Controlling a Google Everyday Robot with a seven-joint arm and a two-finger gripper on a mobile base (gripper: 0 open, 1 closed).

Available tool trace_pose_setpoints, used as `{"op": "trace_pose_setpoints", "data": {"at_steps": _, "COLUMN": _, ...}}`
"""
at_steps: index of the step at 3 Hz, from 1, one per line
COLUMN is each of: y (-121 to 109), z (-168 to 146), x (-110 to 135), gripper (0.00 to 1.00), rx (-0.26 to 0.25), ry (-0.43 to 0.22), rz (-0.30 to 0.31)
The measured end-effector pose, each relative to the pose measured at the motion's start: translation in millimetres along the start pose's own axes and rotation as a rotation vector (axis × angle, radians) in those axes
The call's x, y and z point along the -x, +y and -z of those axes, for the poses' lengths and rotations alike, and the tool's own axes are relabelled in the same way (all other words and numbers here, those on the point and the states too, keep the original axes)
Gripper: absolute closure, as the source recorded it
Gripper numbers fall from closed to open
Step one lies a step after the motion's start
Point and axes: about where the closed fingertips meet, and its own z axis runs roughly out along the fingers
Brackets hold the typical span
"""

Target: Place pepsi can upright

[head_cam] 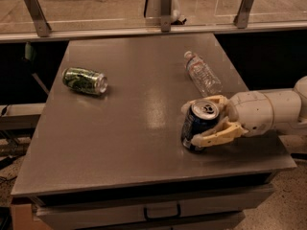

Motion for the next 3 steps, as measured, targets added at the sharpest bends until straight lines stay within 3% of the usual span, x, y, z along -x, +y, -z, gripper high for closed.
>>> {"op": "trace_pose_setpoints", "data": {"at_steps": 1, "y": -1, "z": 4, "x": -2, "gripper": 0.0, "rx": -0.006, "ry": 0.017, "rz": 0.003}}
{"op": "trace_pose_setpoints", "data": {"at_steps": 2, "y": -11, "z": 25, "x": 12, "gripper": 0.0, "rx": -0.039, "ry": 0.072, "rz": 0.033}}
{"op": "trace_pose_setpoints", "data": {"at_steps": 3, "y": -28, "z": 71, "x": 43, "gripper": 0.0, "rx": -0.103, "ry": 0.178, "rz": 0.053}}
